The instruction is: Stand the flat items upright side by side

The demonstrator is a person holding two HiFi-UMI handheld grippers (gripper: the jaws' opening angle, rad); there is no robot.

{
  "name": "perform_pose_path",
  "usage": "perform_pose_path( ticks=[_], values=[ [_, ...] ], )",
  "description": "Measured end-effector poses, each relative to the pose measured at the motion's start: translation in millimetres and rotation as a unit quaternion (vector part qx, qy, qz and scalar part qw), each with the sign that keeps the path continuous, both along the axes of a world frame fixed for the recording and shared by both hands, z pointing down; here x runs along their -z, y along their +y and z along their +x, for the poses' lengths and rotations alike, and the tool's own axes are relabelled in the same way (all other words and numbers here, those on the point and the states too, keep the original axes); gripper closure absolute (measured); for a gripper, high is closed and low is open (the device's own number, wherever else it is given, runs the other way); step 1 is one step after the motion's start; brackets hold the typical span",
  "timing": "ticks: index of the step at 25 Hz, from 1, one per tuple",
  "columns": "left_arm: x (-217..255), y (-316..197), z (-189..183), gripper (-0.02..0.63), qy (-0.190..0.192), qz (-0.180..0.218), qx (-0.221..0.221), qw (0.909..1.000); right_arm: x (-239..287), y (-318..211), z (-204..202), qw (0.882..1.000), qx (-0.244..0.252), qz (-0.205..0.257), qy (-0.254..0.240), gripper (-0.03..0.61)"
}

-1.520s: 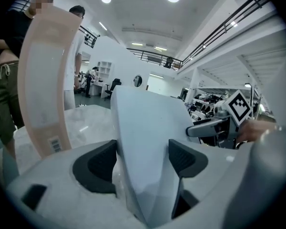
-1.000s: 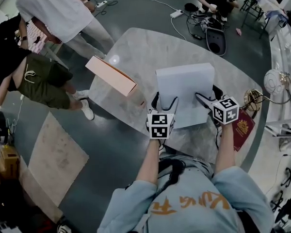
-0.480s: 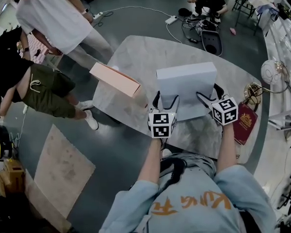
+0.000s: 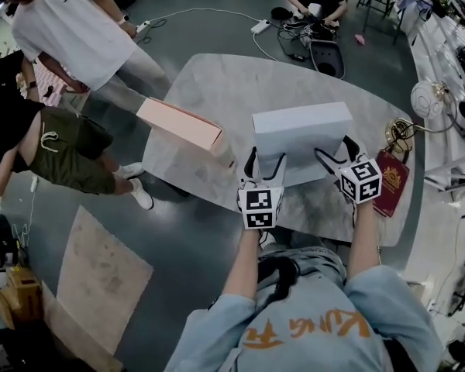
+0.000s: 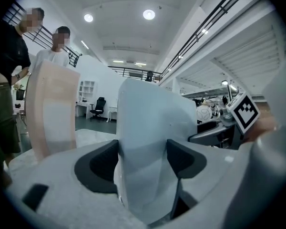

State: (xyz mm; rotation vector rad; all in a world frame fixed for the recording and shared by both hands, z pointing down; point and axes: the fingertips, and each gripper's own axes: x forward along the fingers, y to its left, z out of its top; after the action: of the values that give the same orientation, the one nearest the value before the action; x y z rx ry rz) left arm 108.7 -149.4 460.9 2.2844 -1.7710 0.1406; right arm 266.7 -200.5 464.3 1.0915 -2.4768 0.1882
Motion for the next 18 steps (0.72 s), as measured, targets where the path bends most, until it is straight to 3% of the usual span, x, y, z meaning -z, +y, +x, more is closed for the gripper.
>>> perform_pose_path(
  ticks=[9,18],
  values=[
    [3.1,25.0,9.3,0.287,-0.002,0.013,-0.006,0.9999,-0.1,23.5,8.9,1.0,-0.002,0.002,0.001,0.19],
    [0.1,47.5,18.8,0.287,-0.012,0.006,0.024,0.9996,-2.4,36.9,15.5,1.0,0.019,0.013,0.011,0.187]
  ],
)
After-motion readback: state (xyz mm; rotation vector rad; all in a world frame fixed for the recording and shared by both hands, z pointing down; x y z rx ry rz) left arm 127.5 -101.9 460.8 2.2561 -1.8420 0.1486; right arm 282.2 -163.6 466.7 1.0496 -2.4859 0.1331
